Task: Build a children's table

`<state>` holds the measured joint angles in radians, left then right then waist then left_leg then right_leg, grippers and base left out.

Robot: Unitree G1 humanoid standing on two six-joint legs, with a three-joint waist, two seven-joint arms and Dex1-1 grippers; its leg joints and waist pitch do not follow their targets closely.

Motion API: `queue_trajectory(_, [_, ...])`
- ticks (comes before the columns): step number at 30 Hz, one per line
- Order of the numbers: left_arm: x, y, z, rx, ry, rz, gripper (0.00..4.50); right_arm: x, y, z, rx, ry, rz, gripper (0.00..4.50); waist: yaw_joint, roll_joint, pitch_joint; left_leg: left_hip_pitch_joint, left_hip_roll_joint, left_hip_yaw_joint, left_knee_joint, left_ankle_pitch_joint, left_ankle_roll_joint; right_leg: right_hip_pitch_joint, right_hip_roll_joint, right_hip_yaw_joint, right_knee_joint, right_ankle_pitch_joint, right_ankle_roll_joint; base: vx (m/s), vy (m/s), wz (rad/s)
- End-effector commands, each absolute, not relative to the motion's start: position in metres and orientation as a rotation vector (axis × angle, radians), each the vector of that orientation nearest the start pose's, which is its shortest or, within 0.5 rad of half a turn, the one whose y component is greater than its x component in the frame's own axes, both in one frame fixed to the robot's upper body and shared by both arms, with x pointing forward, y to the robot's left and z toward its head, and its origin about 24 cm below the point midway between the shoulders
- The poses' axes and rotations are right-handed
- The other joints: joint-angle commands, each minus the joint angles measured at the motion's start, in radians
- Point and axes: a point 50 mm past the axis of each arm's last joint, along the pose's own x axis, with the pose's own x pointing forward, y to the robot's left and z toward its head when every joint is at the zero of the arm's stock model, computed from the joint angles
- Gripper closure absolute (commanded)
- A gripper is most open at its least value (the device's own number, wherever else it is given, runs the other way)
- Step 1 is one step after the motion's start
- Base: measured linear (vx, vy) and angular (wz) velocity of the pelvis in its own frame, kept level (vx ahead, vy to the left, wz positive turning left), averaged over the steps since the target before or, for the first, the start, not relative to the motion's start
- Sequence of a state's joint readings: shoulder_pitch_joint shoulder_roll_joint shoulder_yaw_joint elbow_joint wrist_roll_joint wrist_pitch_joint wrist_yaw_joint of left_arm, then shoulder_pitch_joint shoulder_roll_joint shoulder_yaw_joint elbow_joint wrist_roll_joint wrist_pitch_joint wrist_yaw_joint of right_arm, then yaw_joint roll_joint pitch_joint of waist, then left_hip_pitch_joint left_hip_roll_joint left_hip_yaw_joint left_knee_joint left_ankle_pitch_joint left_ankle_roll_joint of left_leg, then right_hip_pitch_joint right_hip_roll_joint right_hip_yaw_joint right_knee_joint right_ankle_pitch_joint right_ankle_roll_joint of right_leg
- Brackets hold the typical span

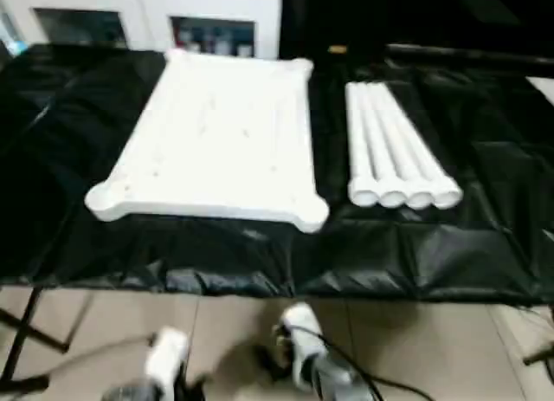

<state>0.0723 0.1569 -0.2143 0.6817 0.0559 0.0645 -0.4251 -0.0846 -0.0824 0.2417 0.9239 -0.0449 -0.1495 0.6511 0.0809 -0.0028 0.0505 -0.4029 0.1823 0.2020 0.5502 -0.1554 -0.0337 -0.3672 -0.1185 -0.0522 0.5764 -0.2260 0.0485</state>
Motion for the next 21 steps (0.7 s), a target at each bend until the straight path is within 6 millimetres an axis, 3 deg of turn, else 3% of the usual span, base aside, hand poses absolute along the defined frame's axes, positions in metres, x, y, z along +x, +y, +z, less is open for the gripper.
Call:
queue_trajectory(1, [0.157, 0.152, -0.114, 0.110, 0.853, -0.578, 1.20, 0.173, -0.111, -0.109, -0.003, 0.703, 0.933, 0.00, -0.003, 0.005, -0.022, 0.031, 0.069, -0.026, -0.082, -0.432, 0.025, 0.003, -0.035, 0.037, -0.074, -0.159, -0.209, 0.000, 0.000, 0.00])
queue_trajectory(5, [0.154, 0.161, -0.094, 0.146, 0.764, -0.599, 1.20, 0.169, -0.115, -0.089, 0.012, 0.611, 1.033, 0.00, -0.009, 0.006, -0.016, 0.026, 0.069, -0.033, -0.089, -0.461, 0.002, 0.002, -0.035, 0.043, -0.081, -0.271, -0.174, 0.000, 0.000, 0.00])
queue_trajectory(7, [0.153, 0.162, -0.089, 0.156, 0.748, -0.602, 1.20, 0.167, -0.115, -0.084, 0.016, 0.590, 1.054, 0.00, -0.008, 0.004, -0.014, 0.026, 0.073, -0.033, -0.090, -0.460, 0.008, 0.000, -0.030, 0.045, -0.082, -0.258, -0.165, 0.000, 0.000, 0.00])
queue_trajectory(8, [0.150, 0.163, -0.076, 0.162, 0.693, -0.633, 1.20, 0.167, -0.113, -0.068, 0.046, 0.534, 1.100, 0.00, -0.010, 0.005, -0.012, 0.027, 0.070, -0.032, -0.090, -0.463, 0.008, -0.003, -0.027, 0.045, -0.082, -0.262, -0.164, 0.000, 0.000, 0.00])
queue_trajectory(12, [0.147, 0.165, -0.058, 0.169, 0.620, -0.675, 1.20, 0.168, -0.110, -0.046, 0.051, 0.452, 1.166, 0.00, -0.009, 0.002, -0.010, 0.026, 0.069, -0.031, -0.089, -0.434, 0.016, -0.003, -0.020, 0.047, -0.078, -0.216, -0.155, 0.000, 0.000, 0.00])
queue_trajectory(16, [0.151, 0.179, -0.025, 0.114, 0.503, -0.599, 1.20, 0.171, -0.108, -0.012, 0.076, 0.360, 1.252, 0.00, -0.008, -0.004, -0.013, 0.028, 0.067, -0.027, -0.086, -0.410, 0.014, -0.004, -0.014, 0.049, -0.072, -0.177, -0.155, 0.000, 0.000, 0.00])
queue_trajectory(19, [0.147, 0.182, 0.000, 0.109, 0.452, -0.612, 1.20, 0.173, -0.112, 0.010, 0.089, 0.321, 1.291, 0.00, -0.005, -0.003, -0.014, 0.030, 0.067, -0.028, -0.085, -0.382, 0.011, -0.001, -0.011, 0.049, -0.069, -0.150, -0.155, 0.000, 0.000, 0.00])
queue_trajectory(21, [0.144, 0.181, 0.014, 0.097, 0.435, -0.640, 1.20, 0.174, -0.114, 0.023, 0.100, 0.309, 1.314, 0.00, -0.003, -0.011, -0.012, 0.029, 0.065, -0.026, -0.082, -0.357, 0.013, -0.002, -0.006, 0.050, -0.064, -0.119, -0.150, 0.000, 0.000, 0.00])
